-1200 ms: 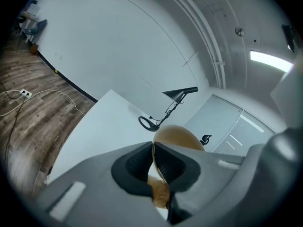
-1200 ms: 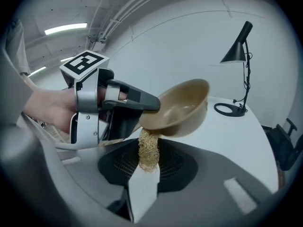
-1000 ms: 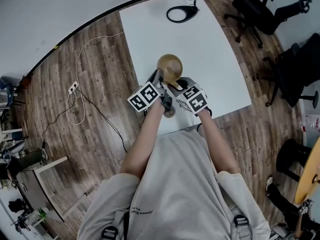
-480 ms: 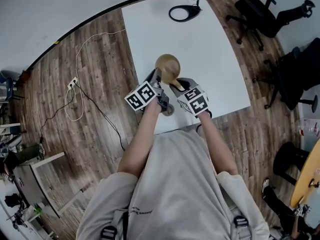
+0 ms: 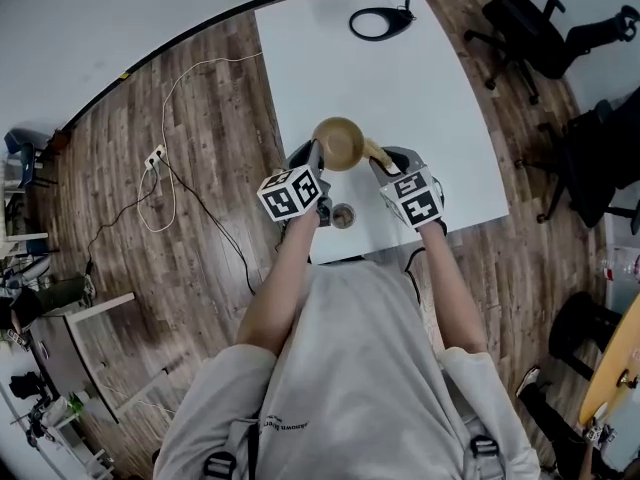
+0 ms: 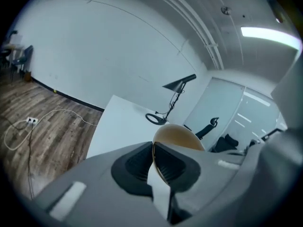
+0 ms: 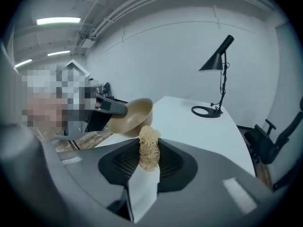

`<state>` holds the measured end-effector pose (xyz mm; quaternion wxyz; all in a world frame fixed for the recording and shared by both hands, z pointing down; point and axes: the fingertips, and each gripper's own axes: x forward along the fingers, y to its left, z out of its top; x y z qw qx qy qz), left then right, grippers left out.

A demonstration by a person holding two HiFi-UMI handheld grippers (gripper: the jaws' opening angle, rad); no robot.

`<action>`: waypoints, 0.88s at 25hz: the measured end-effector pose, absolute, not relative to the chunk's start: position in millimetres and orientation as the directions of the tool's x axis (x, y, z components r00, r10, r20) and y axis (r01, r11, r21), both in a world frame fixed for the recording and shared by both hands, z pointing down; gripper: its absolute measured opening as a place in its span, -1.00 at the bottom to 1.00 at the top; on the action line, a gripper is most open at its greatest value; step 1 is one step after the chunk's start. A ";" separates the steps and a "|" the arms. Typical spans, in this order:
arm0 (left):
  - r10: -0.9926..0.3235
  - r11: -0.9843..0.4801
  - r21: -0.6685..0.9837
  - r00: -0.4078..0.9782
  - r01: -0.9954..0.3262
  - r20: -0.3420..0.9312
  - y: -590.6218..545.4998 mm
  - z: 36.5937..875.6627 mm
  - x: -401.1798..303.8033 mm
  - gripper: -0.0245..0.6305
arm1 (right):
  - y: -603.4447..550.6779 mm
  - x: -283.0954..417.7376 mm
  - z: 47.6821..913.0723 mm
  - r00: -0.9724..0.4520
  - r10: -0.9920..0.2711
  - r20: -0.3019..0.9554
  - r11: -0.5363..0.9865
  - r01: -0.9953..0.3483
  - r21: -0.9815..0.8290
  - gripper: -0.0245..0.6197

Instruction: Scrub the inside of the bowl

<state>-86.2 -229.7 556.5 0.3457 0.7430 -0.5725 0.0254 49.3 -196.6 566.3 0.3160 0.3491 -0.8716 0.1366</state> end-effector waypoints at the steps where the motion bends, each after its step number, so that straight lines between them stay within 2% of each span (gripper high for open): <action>1: -0.822 -0.123 0.463 0.352 -0.878 0.448 -225.8 558.3 -80.5 -0.87 | -197.5 54.6 565.5 -0.553 -0.529 0.644 0.710 -0.704 -0.021 -0.56; 8: -0.728 -0.297 0.306 0.422 -0.904 0.541 -209.8 572.8 -63.4 -0.87 | -204.2 55.9 558.6 -0.540 -0.557 0.630 0.677 -0.736 -0.032 -0.56; 13: -0.637 -0.502 0.206 0.520 -0.840 0.569 -203.0 576.1 -21.9 -0.88 | -198.8 77.9 557.4 -0.507 -0.590 0.628 0.617 -0.785 -0.055 -0.56; 18: -0.512 -0.658 0.180 0.610 -0.731 0.605 -193.9 589.8 23.5 -0.87 | -186.0 119.7 563.2 -0.409 -0.665 0.625 0.480 -0.875 -0.062 -0.56; 22: -0.463 -0.660 0.216 0.616 -0.720 0.637 -189.0 603.7 27.4 -0.87 | -149.9 152.5 574.0 -0.323 -0.698 0.639 0.343 -0.934 -0.098 -0.56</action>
